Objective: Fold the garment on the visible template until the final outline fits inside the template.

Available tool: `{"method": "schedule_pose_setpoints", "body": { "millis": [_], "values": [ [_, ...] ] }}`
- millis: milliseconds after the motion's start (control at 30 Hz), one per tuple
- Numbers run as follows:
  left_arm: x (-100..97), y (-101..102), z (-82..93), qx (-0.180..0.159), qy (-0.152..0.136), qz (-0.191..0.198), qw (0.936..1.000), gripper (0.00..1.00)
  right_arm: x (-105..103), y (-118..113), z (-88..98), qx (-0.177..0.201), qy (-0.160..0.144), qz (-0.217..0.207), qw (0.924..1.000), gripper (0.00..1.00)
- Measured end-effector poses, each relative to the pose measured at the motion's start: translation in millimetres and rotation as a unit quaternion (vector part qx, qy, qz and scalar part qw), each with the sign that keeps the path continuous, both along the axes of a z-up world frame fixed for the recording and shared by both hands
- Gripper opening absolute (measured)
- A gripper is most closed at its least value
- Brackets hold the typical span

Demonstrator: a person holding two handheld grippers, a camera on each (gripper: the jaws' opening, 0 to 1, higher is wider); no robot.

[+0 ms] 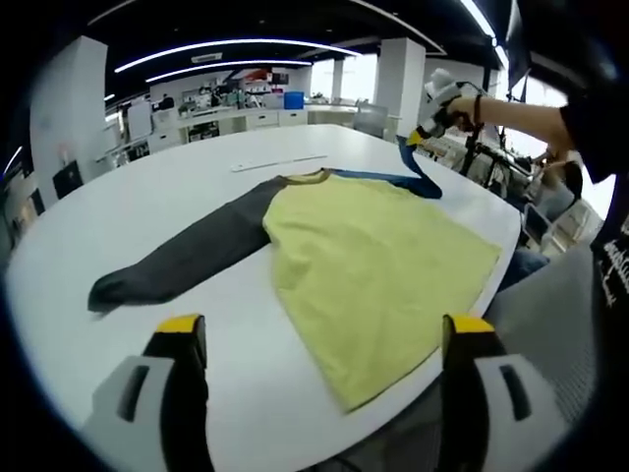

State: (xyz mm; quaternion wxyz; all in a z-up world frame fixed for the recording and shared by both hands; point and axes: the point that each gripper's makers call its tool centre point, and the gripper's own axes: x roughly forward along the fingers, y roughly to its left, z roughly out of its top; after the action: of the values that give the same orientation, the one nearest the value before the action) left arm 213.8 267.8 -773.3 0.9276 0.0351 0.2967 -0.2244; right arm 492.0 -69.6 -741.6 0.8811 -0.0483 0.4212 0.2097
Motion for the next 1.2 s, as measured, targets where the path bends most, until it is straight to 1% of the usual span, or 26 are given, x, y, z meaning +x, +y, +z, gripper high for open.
{"method": "schedule_pose_setpoints", "body": {
  "millis": [67,167,200,300,467,667,767,867,933,967,1067,1100,1133,1200],
  "values": [
    [-0.5,1,-1.5,0.000,0.001,0.000,1.0000,0.97,5,6,1.2,0.001,-0.001,0.004,1.0000,0.00],
    [-0.1,0,-1.2,0.000,0.001,0.000,1.0000,0.97,6,18,3.1,0.009,-0.003,0.009,0.9999,0.00],
    [-0.1,0,-1.1,-0.001,0.000,0.001,1.0000,0.97,5,24,2.3,0.011,-0.002,0.016,0.9998,0.00],
    [0.2,0,-0.6,-0.003,-0.001,0.002,1.0000,0.97,2,34,1.4,0.005,0.000,0.023,0.9997,0.00],
    [-1.9,-3,-1.9,-0.005,0.004,0.002,1.0000,0.97,7,51,1.9,0.004,-0.004,0.039,0.9992,0.00],
    [-0.6,-1,-3.0,-0.007,0.004,0.005,1.0000,0.97,11,79,5.7,0.000,-0.013,0.066,0.9978,0.00],
    [0.3,2,-5.1,-0.006,0.005,0.005,1.0000,0.97,9,91,5.8,-0.012,-0.020,0.078,0.9967,0.00],
    [0.8,1,-6.1,-0.004,0.008,0.004,1.0000,0.97,8,105,1.7,-0.039,-0.027,0.102,0.9937,0.00],
    [1.2,1,-6.7,-0.006,0.008,0.004,0.9999,0.97,3,114,0.5,-0.049,-0.029,0.117,0.9915,0.00],
    [1.2,1,-7.1,-0.007,0.008,0.004,0.9999,0.97,6,119,-1.1,-0.052,-0.031,0.124,0.9904,0.00],
    [1.7,2,-9.9,-0.009,0.009,0.003,0.9999,0.97,3,134,0.8,-0.058,-0.038,0.140,0.9878,0.00],
    [1.7,2,-10.0,-0.009,0.009,0.004,0.9999,0.97,8,141,2.1,-0.064,-0.049,0.160,0.9838,0.00],
    [1.8,3,-9.8,-0.010,0.008,0.005,0.9999,0.97,7,148,4.0,-0.062,-0.058,0.172,0.9814,0.00],
    [2.6,2,-8.7,-0.016,0.005,0.009,0.9998,0.97,2,160,6.3,-0.051,-0.058,0.184,0.9799,0.00]
  ]
}}
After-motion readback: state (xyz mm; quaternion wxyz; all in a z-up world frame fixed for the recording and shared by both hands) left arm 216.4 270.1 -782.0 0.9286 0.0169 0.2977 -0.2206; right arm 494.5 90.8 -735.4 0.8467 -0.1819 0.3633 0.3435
